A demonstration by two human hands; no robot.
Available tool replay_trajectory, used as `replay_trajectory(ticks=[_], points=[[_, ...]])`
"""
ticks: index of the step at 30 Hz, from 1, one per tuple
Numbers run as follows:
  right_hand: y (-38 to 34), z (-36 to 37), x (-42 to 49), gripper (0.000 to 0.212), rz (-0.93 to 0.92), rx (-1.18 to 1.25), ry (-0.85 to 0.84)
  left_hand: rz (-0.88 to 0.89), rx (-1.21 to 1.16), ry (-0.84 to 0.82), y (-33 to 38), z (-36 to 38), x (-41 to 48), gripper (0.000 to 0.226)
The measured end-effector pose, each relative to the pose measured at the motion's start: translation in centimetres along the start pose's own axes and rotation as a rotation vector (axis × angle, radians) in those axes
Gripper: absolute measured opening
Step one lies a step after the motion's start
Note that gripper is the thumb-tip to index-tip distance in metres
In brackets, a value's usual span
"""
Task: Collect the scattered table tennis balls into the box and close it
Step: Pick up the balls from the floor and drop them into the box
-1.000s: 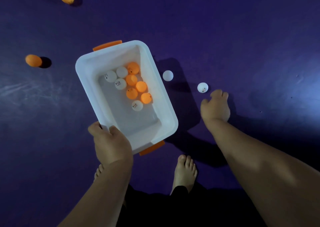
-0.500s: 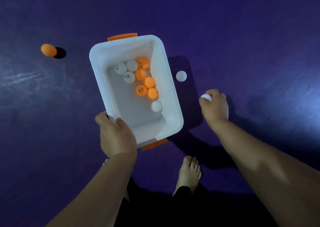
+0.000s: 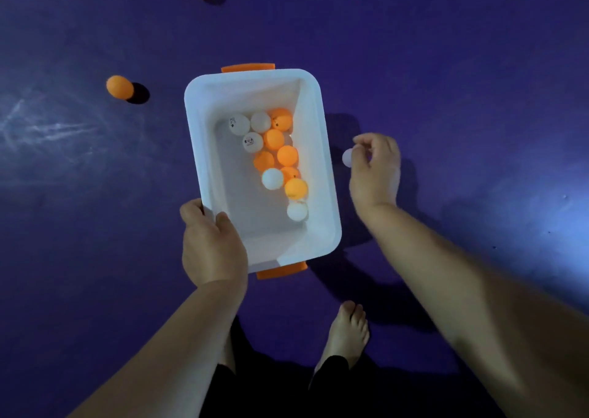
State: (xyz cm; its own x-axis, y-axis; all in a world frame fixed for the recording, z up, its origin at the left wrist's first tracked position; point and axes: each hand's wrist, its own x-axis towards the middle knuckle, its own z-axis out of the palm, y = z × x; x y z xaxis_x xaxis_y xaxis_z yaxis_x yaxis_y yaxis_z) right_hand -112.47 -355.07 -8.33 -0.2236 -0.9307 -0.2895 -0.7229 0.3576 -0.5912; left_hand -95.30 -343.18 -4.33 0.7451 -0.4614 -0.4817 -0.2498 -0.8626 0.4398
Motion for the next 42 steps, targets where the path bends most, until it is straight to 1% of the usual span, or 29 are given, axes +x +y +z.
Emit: replay_trajectory(ticks=[2, 4, 6, 7, 9, 10, 11, 13, 15, 16, 17, 19, 21, 23, 26, 28, 30, 33, 36, 39, 42], points=[[1.6, 1.2, 2.1, 0.030, -0.034, -0.227, -0.119, 0.003, 0.011, -0.010, -0.4, 0.1, 1.0, 0.018], [2.6, 2.3, 3.5, 0.037, -0.097, -0.398, -0.246, 0.004, 0.032, -0.054, -0.9, 0.2, 1.9, 0.015], [3.4, 3.1, 4.2, 0.041, -0.119, -0.508, -0.354, 0.017, 0.054, -0.127, -1.7, 0.2, 2.6, 0.009], [3.7, 3.5, 4.2, 0.041, -0.094, -0.517, -0.390, 0.022, 0.061, -0.159, -2.1, 0.1, 2.9, 0.007], [4.2, 3.7, 3.8, 0.037, -0.019, -0.496, -0.422, 0.035, 0.077, -0.209, -2.5, -0.2, 3.5, 0.009], [4.3, 3.6, 3.3, 0.035, -0.012, -0.509, -0.424, 0.033, 0.087, -0.239, -2.6, -0.5, 3.8, 0.011], [4.2, 3.3, 2.7, 0.033, -0.016, -0.515, -0.408, 0.026, 0.095, -0.272, -2.5, -0.9, 4.1, 0.011], [2.9, 2.4, 1.3, 0.024, 0.001, -0.407, -0.294, 0.020, 0.101, -0.319, -2.0, -1.8, 4.4, 0.009], [0.1, 1.0, -0.3, 0.018, -0.021, -0.218, -0.167, 0.039, 0.113, -0.308, -1.3, -2.9, 4.5, 0.010], [-1.6, 0.2, -1.4, 0.016, -0.034, -0.118, -0.140, 0.042, 0.112, -0.294, -0.9, -3.6, 4.4, 0.012], [-3.3, -0.7, -2.5, 0.015, -0.039, -0.026, -0.142, 0.036, 0.105, -0.284, -0.4, -4.4, 4.2, 0.014], [-6.9, -2.5, -4.8, 0.019, -0.087, 0.063, -0.221, 0.012, 0.088, -0.274, 0.5, -6.3, 3.8, 0.018], [-10.3, -3.9, -6.4, 0.022, -0.163, 0.034, -0.347, -0.002, 0.072, -0.273, 1.3, -8.6, 3.3, 0.021], [-13.1, -4.9, -7.3, 0.026, -0.232, -0.072, -0.423, -0.006, 0.060, -0.274, 1.9, -11.2, 2.7, 0.024], [-17.8, -5.9, -8.1, 0.025, -0.313, -0.176, -0.396, 0.007, 0.047, -0.258, 2.2, -16.1, 2.2, 0.026], [-21.4, -6.3, -8.9, 0.024, -0.316, -0.188, -0.398, 0.006, 0.041, -0.226, 2.0, -19.8, 2.2, 0.021], [-25.2, -6.5, -9.7, 0.022, -0.340, -0.213, -0.419, -0.010, 0.037, -0.195, 2.0, -23.6, 2.5, 0.019], [-31.1, -6.2, -10.9, 0.021, -0.392, -0.248, -0.467, -0.032, 0.027, -0.156, 2.0, -29.6, 3.8, 0.024], [-36.6, -5.2, -11.5, 0.021, -0.432, -0.283, -0.503, -0.035, 0.020, -0.108, 1.6, -34.6, 5.3, 0.023], [-41.1, -3.4, -11.8, 0.021, -0.462, -0.281, -0.539, -0.058, 0.022, -0.056, 1.2, -38.2, 6.8, 0.025], [-44.0, -1.6, -11.8, 0.022, -0.432, -0.240, -0.578, -0.127, 0.014, -0.019, 1.0, -40.3, 8.2, 0.024]])
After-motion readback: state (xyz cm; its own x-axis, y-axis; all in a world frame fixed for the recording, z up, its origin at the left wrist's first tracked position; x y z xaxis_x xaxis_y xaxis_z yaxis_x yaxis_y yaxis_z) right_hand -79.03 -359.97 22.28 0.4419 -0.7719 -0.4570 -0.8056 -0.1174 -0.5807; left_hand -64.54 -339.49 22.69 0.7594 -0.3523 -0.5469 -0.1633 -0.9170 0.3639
